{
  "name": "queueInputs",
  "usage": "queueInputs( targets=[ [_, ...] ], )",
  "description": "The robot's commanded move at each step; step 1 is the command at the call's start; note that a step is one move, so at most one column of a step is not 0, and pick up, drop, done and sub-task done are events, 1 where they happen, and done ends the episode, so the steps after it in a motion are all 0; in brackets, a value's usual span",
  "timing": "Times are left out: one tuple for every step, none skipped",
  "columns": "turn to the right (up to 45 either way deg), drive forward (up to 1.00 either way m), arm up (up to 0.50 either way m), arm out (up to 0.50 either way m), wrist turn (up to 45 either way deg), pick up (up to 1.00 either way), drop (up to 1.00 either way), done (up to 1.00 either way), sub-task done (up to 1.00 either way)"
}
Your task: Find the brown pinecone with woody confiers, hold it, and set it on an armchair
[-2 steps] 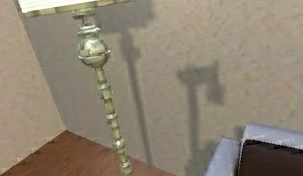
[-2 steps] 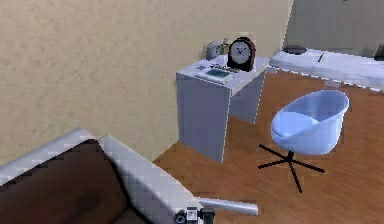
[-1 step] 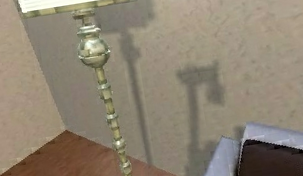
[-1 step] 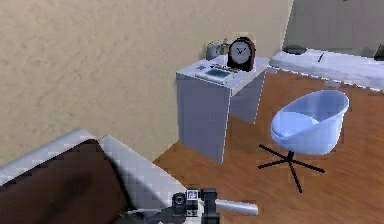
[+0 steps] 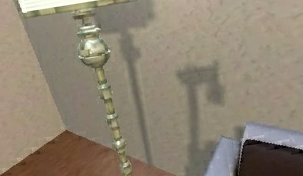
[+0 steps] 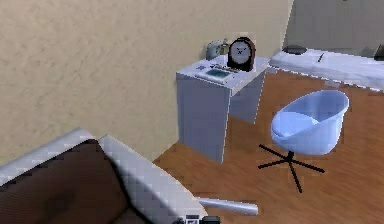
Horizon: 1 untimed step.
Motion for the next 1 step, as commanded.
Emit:
queueInputs(
  targets=[
    [0.0, 0.0, 0.0, 0.0, 0.0, 0.0, 0.0, 1.0, 0.0]
  ],
)
